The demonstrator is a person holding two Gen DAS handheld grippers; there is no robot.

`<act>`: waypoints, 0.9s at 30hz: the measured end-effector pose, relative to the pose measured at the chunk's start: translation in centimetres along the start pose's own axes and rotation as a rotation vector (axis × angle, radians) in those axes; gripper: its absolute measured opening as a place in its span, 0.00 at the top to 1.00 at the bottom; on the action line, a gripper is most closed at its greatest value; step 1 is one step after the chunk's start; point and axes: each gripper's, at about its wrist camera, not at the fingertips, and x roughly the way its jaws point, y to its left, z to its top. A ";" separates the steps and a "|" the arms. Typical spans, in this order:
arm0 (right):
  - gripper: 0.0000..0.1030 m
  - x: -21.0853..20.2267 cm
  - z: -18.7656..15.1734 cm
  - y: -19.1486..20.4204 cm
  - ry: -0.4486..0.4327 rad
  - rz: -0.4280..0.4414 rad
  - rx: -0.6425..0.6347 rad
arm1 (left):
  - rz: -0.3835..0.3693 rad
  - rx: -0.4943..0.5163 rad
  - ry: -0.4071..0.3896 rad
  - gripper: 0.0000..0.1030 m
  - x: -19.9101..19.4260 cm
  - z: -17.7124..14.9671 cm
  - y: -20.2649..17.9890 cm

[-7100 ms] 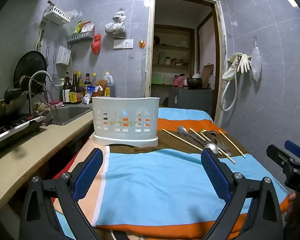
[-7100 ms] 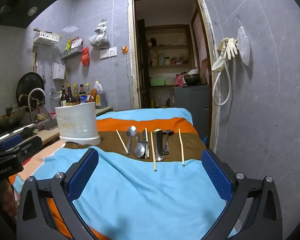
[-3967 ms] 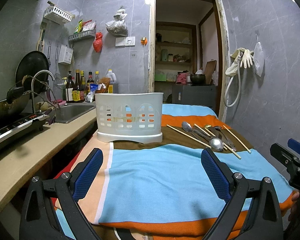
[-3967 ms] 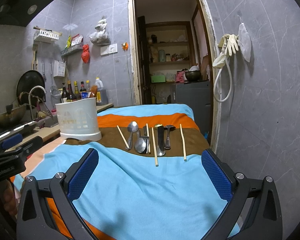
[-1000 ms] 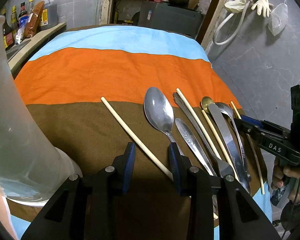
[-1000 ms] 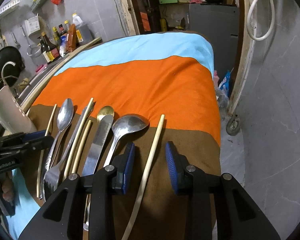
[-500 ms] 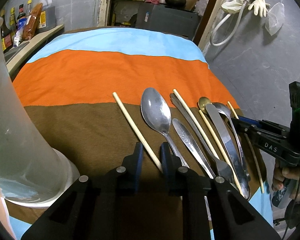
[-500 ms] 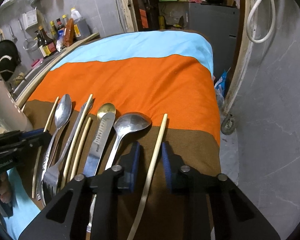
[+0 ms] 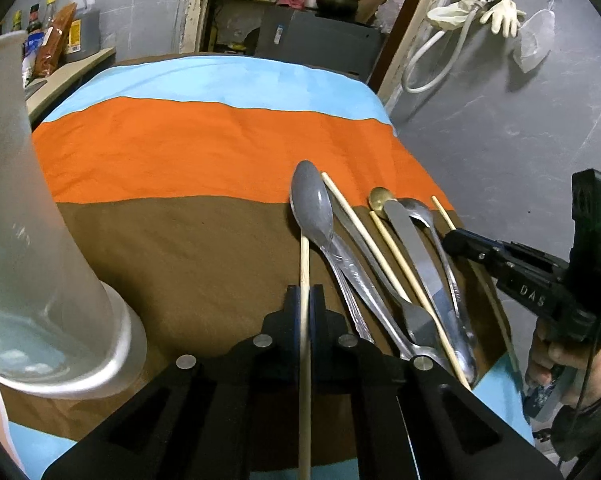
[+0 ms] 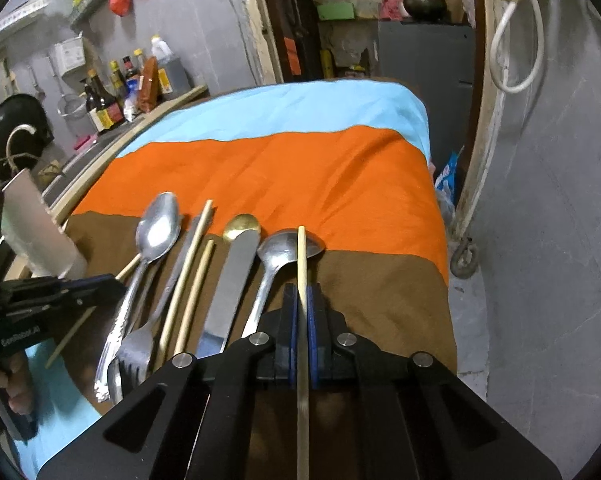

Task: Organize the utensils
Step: 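Lift the chopstick with the right gripper and carry it over the white caddy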

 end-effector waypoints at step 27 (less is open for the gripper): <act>0.97 -3.1 -1.5 4.8 -0.120 0.004 -0.180 | -0.046 0.018 -0.092 0.98 -3.1 -1.6 -0.3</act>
